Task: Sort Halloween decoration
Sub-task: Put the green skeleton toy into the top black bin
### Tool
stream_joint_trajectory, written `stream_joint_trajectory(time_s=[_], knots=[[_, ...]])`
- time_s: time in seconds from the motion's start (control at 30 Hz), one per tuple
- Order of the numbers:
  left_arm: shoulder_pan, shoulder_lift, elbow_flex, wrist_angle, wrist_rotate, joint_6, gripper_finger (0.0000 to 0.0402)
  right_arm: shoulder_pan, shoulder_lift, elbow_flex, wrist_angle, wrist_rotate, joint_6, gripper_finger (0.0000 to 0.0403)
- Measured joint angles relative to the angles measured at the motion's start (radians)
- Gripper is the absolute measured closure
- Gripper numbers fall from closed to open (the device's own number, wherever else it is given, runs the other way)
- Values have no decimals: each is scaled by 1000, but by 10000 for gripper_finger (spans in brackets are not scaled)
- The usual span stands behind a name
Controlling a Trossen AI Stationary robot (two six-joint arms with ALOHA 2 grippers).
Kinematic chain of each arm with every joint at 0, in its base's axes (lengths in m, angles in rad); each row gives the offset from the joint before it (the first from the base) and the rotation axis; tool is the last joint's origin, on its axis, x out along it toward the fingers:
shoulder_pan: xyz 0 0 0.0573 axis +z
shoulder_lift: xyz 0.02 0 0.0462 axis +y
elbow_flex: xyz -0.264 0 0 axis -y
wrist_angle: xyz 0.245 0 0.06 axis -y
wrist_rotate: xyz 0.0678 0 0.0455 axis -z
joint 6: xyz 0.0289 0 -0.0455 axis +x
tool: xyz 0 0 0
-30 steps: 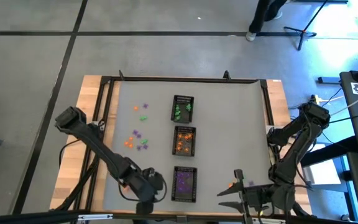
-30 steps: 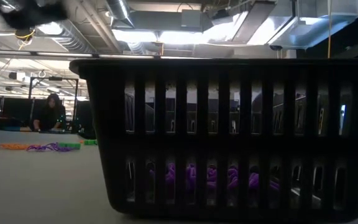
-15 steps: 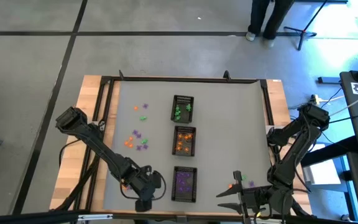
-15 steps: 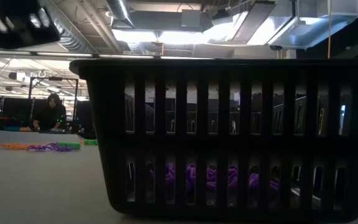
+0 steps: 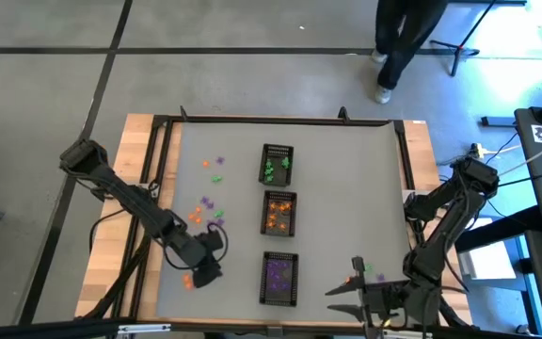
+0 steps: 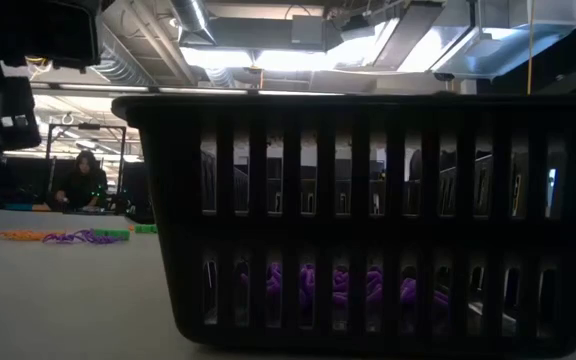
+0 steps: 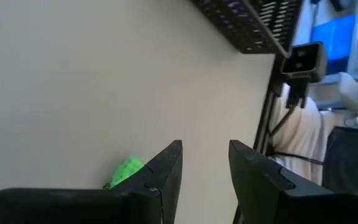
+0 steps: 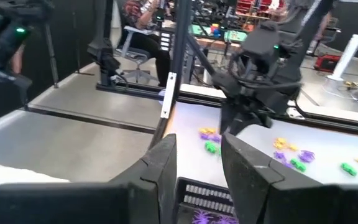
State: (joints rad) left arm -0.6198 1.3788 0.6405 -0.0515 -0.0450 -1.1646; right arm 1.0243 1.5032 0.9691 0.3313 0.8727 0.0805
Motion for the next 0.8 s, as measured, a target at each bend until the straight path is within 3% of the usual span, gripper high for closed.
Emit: stream_joint_trajectory(time_s=[0.5,0.8], knots=[[-22,9,-34,-101,-9,-6,278,-45,5,0,-73,-5,104,279],[-48,84,5,-138,8,117,278,-45,5,0,-73,-5,103,279]])
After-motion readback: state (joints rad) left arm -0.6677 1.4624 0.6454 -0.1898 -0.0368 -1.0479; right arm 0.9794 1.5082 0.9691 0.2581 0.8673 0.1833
